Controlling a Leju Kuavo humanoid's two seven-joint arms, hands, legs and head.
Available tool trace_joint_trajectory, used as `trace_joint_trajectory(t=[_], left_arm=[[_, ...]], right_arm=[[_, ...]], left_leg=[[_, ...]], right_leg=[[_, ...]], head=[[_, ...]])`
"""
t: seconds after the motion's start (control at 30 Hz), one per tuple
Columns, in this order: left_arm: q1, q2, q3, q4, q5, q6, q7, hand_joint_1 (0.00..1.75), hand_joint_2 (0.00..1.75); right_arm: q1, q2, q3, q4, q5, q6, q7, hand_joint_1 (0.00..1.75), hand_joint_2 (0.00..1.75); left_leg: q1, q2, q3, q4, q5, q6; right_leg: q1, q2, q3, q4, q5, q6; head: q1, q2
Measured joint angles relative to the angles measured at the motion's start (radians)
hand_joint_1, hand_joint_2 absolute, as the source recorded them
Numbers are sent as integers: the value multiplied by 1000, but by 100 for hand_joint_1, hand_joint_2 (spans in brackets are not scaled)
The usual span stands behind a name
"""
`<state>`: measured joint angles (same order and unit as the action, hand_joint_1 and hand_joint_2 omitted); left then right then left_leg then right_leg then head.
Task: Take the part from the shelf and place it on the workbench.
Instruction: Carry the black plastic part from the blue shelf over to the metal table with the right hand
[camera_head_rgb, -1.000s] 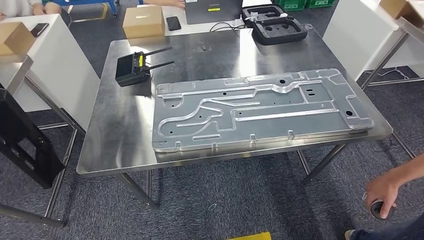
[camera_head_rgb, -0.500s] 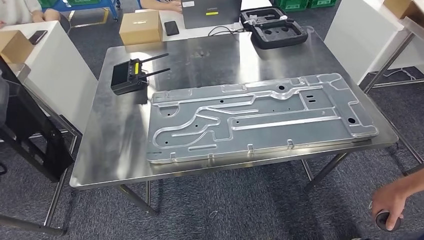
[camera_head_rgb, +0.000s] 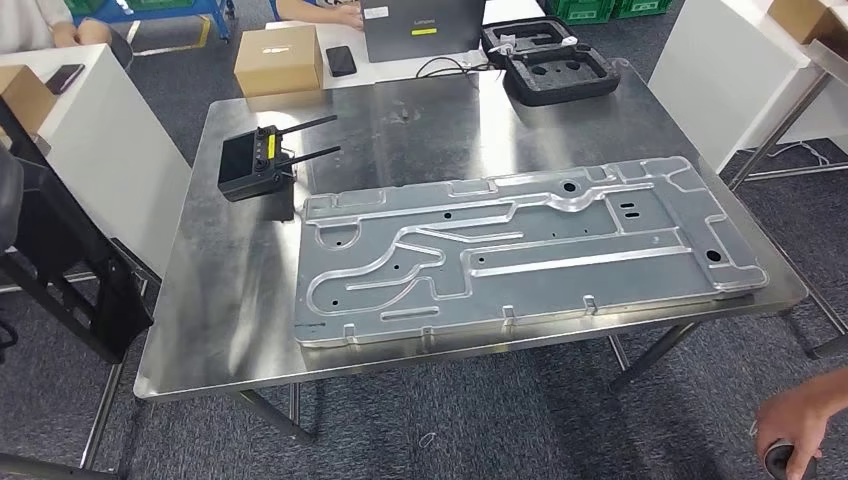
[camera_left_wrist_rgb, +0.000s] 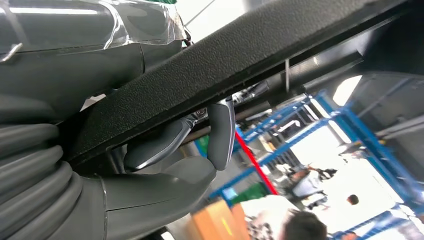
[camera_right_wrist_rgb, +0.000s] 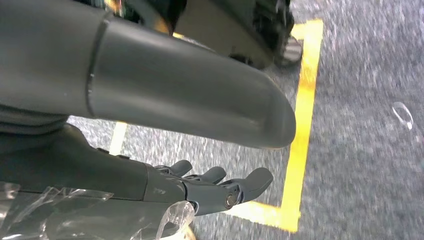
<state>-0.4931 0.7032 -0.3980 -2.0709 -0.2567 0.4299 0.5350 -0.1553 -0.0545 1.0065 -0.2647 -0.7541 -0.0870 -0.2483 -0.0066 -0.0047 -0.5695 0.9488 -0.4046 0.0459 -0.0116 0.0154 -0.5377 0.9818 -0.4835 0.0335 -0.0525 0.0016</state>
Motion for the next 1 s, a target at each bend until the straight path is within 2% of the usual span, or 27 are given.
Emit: trace_joint_trajectory(t=[0.03,0.07,0.13,0.17,0.2,0.23,0.3,0.33,0.37,0.47,0.53,0.57,0.63,0.67,0.7,0.73,0.8,0.83,0.87,0.9,1.0], left_arm=[[-6,0,-4,5,-16,-8,17,175,175],[-13,-1,-8,12,-31,-16,33,175,175],[-23,-4,-18,31,-49,-26,58,175,175],[-24,-6,-24,44,-51,-28,64,175,175],[-25,-9,-30,57,-55,-30,66,175,175],[-25,-11,-36,69,-65,-33,66,175,175],[-28,-14,-48,92,-127,-49,70,175,175],[-32,-15,-54,101,-187,-65,75,175,175],[-38,-14,-61,109,-265,-91,81,175,175],[-50,-8,-81,119,-521,-197,79,175,175],[-54,-5,-94,119,-637,-261,59,175,175],[-56,-4,-101,119,-676,-284,45,175,175],[-59,-4,-118,119,-744,-326,11,175,175],[-60,-5,-129,118,-780,-348,-8,175,175],[-61,-7,-143,118,-816,-371,-27,175,175],[-64,-10,-156,116,-849,-393,-46,175,175],[-78,-16,-183,107,-902,-435,-80,175,175],[-87,-21,-197,101,-920,-452,-92,175,175],[-95,-26,-210,95,-932,-465,-101,175,175],[-101,-30,-222,91,-940,-475,-105,175,175],[-110,-43,-251,80,-944,-485,-113,175,175]], right_arm=[[0,0,0,0,0,0,0,0,0],[0,1,0,0,1,1,1,0,0],[0,2,0,0,2,2,3,0,0],[0,2,0,0,4,3,4,0,0],[0,3,0,0,6,3,6,0,0],[0,3,0,0,9,3,7,0,0],[0,4,1,0,14,4,11,0,0],[-1,4,1,0,18,5,13,0,0],[-2,5,1,0,23,6,16,0,0],[-8,10,1,0,36,9,23,0,0],[-10,14,1,0,42,10,28,0,0],[-10,16,1,0,44,10,30,0,0],[-11,20,1,0,47,11,33,0,0],[-11,22,2,0,49,11,34,0,0],[-11,23,2,0,50,12,34,0,0],[-11,25,2,0,52,12,35,0,0],[-12,28,3,0,54,13,35,0,0],[-13,29,4,0,54,13,35,0,0],[-14,30,6,0,54,13,35,0,0],[-15,30,7,0,54,13,36,0,0],[-15,30,9,0,55,12,36,0,0]], left_leg=[[3,1,8,-8,1,4],[7,2,17,-13,1,8],[5,3,23,-14,-4,15],[4,4,26,-14,-7,16],[4,4,28,-14,-10,16],[5,3,32,-12,-15,15],[6,2,41,-5,-28,7],[5,1,43,0,-36,2],[4,0,43,5,-43,-3],[4,0,42,8,-52,-13],[8,1,29,40,-74,-24],[10,1,8,86,-98,-31],[14,1,-63,226,-157,-42],[15,1,-97,285,-174,-45],[17,1,-116,312,-173,-46],[18,1,-115,295,-151,-45],[19,2,-60,160,-75,-40],[17,3,-29,89,-46,-36],[13,3,-8,40,-29,-31],[9,3,2,16,-24,-27],[5,3,9,6,-22,-10]], right_leg=[[2,-1,-10,27,-15,4],[3,-3,-34,77,-37,6],[1,-4,-116,218,-86,8],[1,-4,-154,270,-94,10],[0,-4,-176,286,-82,11],[-1,-5,-176,259,-51,13],[-3,-6,-128,122,34,14],[-3,-6,-104,60,63,11],[-3,-6,-87,20,78,8],[1,-4,-81,3,77,-8],[-2,-4,-78,1,76,-18],[-5,-5,-76,0,75,-22],[-5,-5,-76,0,73,-25],[-5,-5,-75,0,72,-26],[-5,-4,-74,0,71,-26],[-5,-4,-73,1,70,-25],[-6,-3,-67,0,67,-22],[-4,-3,-65,-1,66,-20],[-3,-2,-64,-2,66,-16],[-3,-1,-64,-3,65,-11],[-4,-2,-61,-5,64,7]], head=[[1,0],[2,0],[3,0],[4,0],[4,0],[4,0],[4,0],[4,0],[3,0],[3,0],[2,0],[1,0],[1,0],[1,0],[1,0],[1,0],[0,0],[0,0],[1,0],[1,0],[1,0]])
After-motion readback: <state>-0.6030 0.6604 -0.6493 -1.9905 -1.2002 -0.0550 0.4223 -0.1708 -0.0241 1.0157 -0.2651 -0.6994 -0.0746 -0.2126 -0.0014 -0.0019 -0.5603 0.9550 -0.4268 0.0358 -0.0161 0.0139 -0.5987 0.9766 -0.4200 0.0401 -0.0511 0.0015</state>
